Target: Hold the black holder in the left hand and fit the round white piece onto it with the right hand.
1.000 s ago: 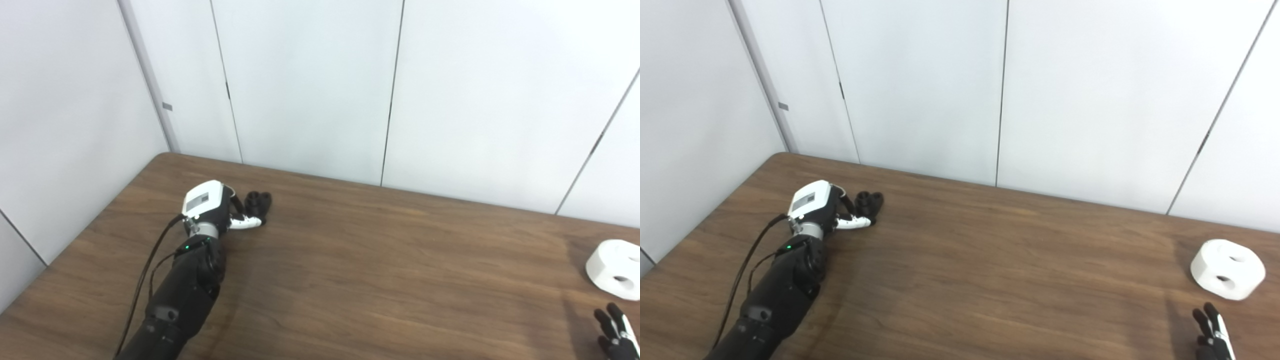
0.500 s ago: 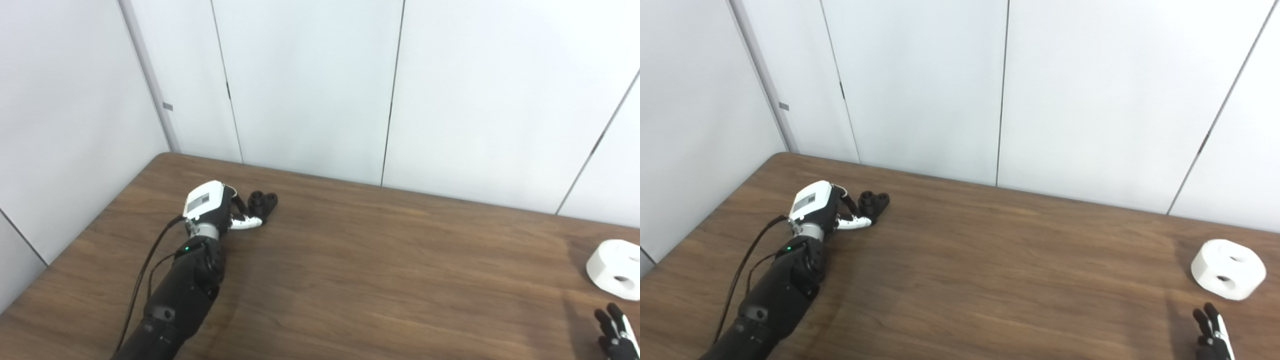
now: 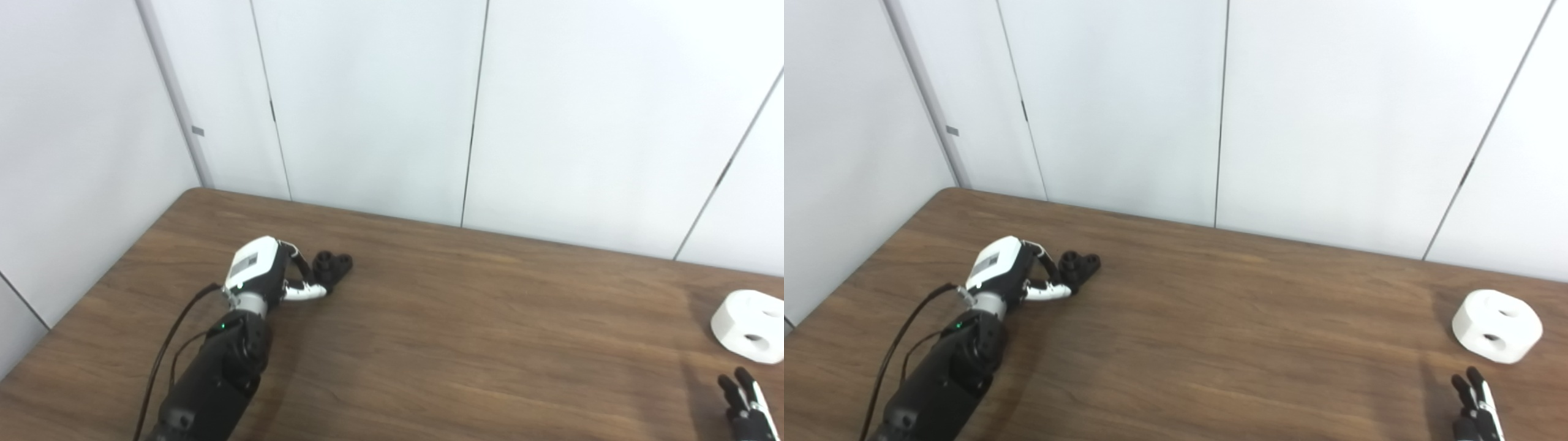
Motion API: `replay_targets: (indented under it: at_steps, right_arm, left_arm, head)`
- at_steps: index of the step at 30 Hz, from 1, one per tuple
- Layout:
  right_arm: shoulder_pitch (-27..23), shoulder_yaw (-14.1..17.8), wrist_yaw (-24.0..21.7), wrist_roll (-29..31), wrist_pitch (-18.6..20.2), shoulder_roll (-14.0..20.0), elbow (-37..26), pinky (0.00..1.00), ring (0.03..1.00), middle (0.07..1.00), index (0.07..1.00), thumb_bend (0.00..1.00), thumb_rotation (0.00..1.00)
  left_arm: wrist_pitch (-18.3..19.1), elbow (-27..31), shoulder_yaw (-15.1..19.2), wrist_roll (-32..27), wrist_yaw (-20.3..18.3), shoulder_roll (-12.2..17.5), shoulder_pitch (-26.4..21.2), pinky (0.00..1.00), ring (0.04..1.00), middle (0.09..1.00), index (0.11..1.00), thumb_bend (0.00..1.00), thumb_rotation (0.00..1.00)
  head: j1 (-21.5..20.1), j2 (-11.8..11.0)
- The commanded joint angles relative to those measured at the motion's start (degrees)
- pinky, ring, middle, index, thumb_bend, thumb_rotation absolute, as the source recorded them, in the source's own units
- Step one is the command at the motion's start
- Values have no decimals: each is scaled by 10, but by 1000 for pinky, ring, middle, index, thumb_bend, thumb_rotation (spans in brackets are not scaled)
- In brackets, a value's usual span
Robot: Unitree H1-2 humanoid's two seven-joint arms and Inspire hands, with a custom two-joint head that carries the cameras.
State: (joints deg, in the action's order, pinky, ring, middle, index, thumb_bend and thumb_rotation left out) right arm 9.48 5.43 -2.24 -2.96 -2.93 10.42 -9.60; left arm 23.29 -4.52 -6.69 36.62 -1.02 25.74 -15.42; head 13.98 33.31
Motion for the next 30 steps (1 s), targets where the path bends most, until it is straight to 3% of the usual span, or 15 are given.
replay_targets:
  at_steps: [1,5,9,16,19,24,30]
  right_arm:
    - [19,-8,0,-7,4,-5,1,1000,987,957,1000,561,1000]
    - [20,-10,-4,-1,-2,-6,1,1000,977,956,1000,537,1000]
    - [17,-14,-7,3,-14,-5,5,1000,980,959,1000,498,1000]
    - [22,-16,-10,21,-14,-10,-1,1000,970,954,1000,491,1000]
    - [24,-19,-10,25,-8,-11,-12,1000,997,968,1000,483,1000]
    - [27,-21,-7,28,-3,-13,-22,1000,1000,969,1000,481,1000]
    - [29,-23,-2,17,11,-14,-33,1000,985,958,1000,509,1000]
  left_arm:
    - [-30,35,-8,-14,-11,-3,5,925,902,803,485,520,46]
    - [-42,93,-14,-22,-22,-12,35,871,902,812,485,521,47]
    - [-65,135,-27,-21,-30,-16,60,927,889,804,485,521,47]
    - [-117,158,-62,-5,-34,-28,87,940,882,798,486,520,48]
    - [-139,160,-69,3,-28,-39,97,894,863,788,485,521,47]
    - [-161,177,-83,21,-33,-45,117,936,860,791,485,522,48]
    - [-213,190,-110,32,-45,-40,137,979,892,807,485,522,49]
  head:
    - [-2,0]
    - [-13,3]
    - [-24,4]
    - [-36,16]
    - [-44,25]
    - [-59,39]
    - [-72,56]
